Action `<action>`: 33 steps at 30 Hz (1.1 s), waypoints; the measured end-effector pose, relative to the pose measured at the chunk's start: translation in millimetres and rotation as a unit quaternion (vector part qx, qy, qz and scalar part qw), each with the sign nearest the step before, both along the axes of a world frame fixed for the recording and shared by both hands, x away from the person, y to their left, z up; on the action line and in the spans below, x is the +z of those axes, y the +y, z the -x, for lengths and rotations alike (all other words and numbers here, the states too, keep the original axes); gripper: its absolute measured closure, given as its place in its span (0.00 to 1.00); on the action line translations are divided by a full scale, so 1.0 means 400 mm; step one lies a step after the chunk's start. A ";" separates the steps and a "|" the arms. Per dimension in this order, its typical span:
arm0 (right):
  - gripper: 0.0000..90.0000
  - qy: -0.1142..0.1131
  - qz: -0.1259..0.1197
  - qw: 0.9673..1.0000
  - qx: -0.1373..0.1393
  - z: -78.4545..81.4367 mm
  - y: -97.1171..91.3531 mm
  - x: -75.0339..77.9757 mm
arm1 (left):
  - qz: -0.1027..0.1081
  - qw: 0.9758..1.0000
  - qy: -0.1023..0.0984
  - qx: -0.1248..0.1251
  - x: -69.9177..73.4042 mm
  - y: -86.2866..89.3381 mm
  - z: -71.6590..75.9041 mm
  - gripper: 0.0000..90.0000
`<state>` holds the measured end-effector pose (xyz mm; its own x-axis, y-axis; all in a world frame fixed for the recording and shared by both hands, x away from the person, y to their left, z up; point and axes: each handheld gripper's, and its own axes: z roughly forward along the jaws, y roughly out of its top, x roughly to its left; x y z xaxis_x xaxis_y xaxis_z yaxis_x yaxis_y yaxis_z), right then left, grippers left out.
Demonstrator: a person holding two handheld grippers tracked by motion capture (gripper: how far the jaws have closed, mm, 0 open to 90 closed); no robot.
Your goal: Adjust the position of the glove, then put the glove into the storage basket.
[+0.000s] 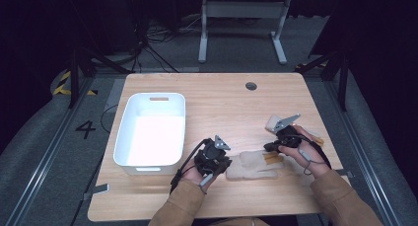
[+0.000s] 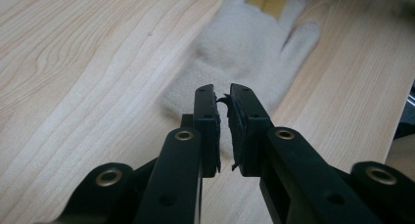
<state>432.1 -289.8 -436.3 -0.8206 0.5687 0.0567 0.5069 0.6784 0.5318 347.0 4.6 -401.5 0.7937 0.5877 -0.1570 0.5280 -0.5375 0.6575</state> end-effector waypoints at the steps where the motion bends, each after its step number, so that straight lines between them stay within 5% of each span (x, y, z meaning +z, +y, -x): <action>1: 1.00 0.003 0.000 1.000 -0.001 0.003 -0.001 0.001 | 0.002 1.000 0.000 0.002 0.001 0.001 -0.002 0.90; 13: 1.00 0.023 0.001 1.000 -0.004 0.035 -0.020 0.008 | 0.015 1.000 -0.001 0.012 0.000 0.005 -0.025 0.89; 24: 0.99 -0.016 -0.027 0.999 -0.017 0.057 -0.051 0.053 | 0.023 1.000 -0.004 0.011 0.006 0.007 -0.031 0.76; 33: 0.92 -0.051 -0.069 0.995 -0.059 0.055 -0.095 0.090 | 0.024 1.000 -0.007 0.019 0.006 0.015 -0.033 0.72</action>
